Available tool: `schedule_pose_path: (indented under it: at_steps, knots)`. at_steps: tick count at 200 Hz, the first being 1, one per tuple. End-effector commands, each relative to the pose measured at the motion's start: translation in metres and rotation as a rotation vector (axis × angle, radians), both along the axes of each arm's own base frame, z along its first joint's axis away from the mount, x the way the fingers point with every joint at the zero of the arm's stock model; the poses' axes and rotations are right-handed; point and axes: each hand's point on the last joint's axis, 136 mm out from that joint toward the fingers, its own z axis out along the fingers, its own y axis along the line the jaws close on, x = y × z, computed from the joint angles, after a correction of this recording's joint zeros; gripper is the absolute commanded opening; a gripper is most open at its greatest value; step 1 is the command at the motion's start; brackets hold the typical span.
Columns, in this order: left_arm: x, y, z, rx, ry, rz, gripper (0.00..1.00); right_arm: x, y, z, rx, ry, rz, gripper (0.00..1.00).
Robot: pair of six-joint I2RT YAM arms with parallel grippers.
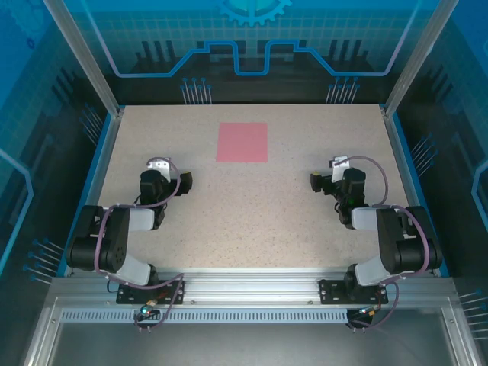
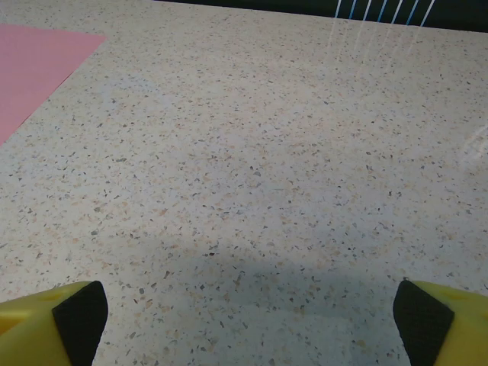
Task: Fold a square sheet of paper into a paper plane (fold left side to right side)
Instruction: Move the square sheet of paper to the center of the table.
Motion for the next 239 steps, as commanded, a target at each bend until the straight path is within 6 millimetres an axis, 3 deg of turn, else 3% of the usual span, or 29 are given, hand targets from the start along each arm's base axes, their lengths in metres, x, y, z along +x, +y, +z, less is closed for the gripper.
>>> schedule_pose_path:
  at_steps: [1, 179, 214, 239]
  knots:
    - [0.009, -0.002, 0.013, 0.017, -0.047, -0.012, 0.99, 0.009, 0.006, 0.012, 0.001, -0.043, 0.015, 1.0]
    - [0.009, -0.001, 0.014, 0.017, -0.049, -0.009, 0.99, 0.009, 0.006, 0.011, 0.005, -0.041, 0.018, 1.0]
    - [0.003, 0.01, 0.044, 0.019, -0.054, 0.056, 0.99, 0.008, 0.001, 0.014, 0.029, -0.037, 0.005, 1.0]
    - [-0.004, 0.009, 0.078, 0.024, -0.062, 0.051, 0.99, 0.006, -0.003, 0.035, 0.025, -0.021, -0.019, 1.0]
